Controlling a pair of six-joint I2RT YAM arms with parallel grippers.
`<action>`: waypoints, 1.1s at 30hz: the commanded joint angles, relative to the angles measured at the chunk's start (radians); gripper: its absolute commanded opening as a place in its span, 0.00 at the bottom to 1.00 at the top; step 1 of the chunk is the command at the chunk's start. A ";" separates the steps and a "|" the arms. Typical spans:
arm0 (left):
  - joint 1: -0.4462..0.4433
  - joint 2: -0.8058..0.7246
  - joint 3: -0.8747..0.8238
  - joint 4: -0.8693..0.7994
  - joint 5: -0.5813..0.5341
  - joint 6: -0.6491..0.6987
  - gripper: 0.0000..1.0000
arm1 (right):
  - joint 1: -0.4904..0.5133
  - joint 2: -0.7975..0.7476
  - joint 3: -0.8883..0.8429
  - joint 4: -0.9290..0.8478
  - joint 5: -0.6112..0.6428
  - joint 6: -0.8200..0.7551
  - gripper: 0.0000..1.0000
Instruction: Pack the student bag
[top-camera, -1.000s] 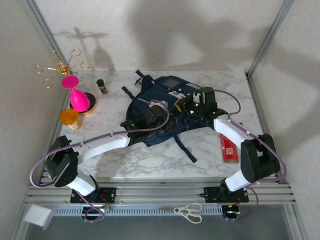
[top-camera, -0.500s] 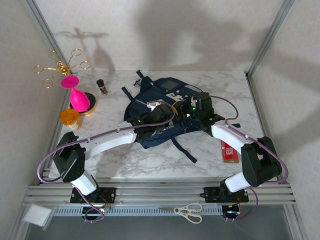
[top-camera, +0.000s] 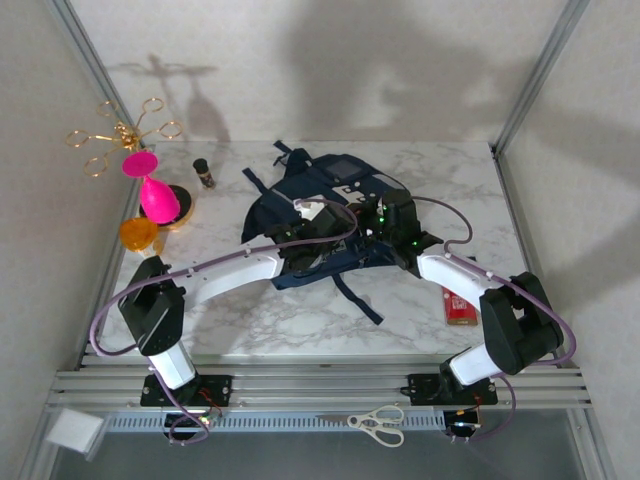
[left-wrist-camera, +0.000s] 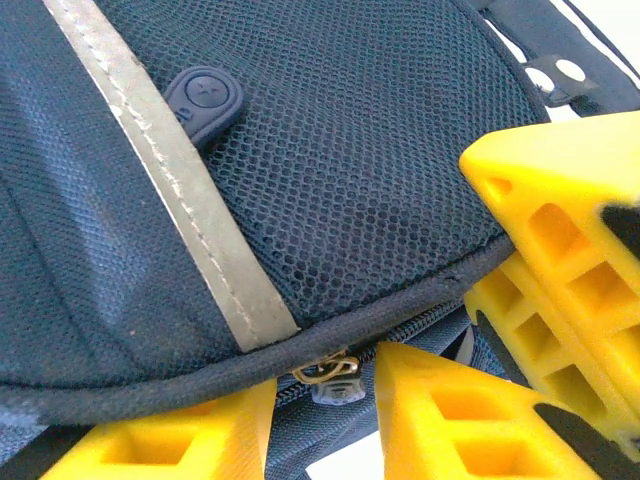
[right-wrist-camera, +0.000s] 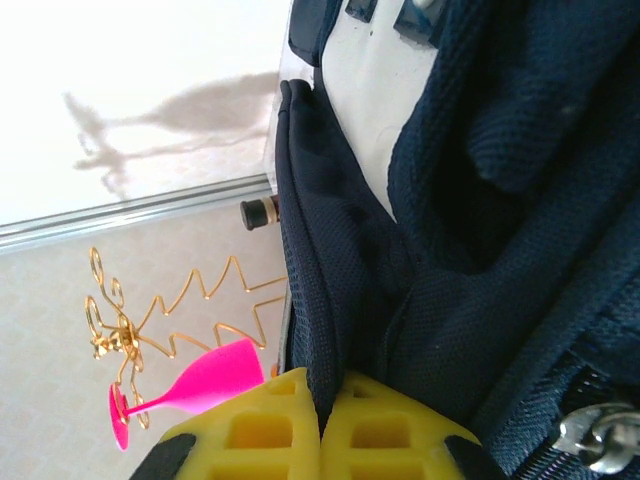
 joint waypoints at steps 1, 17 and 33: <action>0.045 -0.051 -0.050 -0.061 -0.108 -0.038 0.31 | 0.025 -0.050 0.021 0.125 -0.059 0.018 0.00; -0.035 -0.058 -0.052 -0.107 -0.160 -0.052 0.38 | 0.025 -0.011 0.046 0.133 -0.056 0.012 0.00; -0.034 0.033 -0.011 0.042 -0.232 0.025 0.20 | 0.027 -0.026 0.035 0.129 -0.047 0.006 0.00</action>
